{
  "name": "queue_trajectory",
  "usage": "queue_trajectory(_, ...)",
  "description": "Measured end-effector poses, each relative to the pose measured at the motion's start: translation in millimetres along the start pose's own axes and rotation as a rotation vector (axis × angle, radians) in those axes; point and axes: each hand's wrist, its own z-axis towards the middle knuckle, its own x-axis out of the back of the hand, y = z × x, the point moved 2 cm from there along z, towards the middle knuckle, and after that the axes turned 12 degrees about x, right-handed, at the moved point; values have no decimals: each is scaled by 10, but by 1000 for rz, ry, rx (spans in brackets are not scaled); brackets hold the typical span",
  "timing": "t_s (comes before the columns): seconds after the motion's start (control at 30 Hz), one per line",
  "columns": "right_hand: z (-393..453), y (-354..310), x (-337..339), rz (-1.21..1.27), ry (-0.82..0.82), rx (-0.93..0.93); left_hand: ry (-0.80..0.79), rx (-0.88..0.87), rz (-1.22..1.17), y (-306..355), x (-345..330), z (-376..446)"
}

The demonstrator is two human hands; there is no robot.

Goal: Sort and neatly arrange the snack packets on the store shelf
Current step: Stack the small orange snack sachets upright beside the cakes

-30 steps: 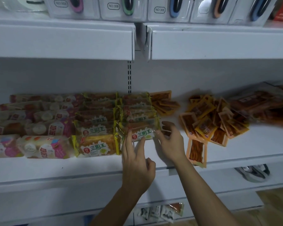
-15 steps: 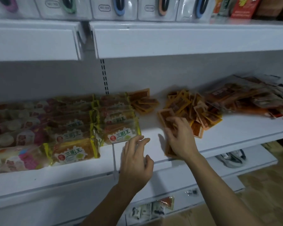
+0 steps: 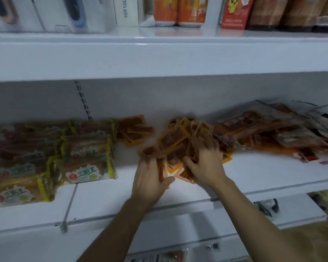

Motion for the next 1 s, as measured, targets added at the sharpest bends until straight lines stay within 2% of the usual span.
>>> queue_trajectory(0.13,64,133,-160,-30,-112,121,113,90,-141,182,-90,191)
queue_trajectory(0.27,57,340,-259,-54,-67,181,220,249,-465,278,-106,322)
queue_trajectory(0.43,101,532,-275,-53,-16,180,299,335,-629,511,-191,396)
queue_trajectory(0.6,137,679,-251,-17,45,162,263,338,-648,360,-400,542)
queue_trajectory(0.7,170,593,-209,35,103,181,239,353,-726,472,-177,423)
queue_trajectory(0.77,210,455,-191,70,172,233,180,459,-800,435,-30,478)
queue_trajectory(0.83,214,325,-215,52,237,293,222,691,-875,282,108,622)
queue_trajectory(0.87,201,263,-231,37,258,314,285,750,-972,251,179,709)
queue_trajectory(0.93,147,157,-269,47,274,338,409,708,-1146,214,308,920)
queue_trajectory(1.0,97,74,-297,106,255,363,384,625,-1163,231,355,1062)
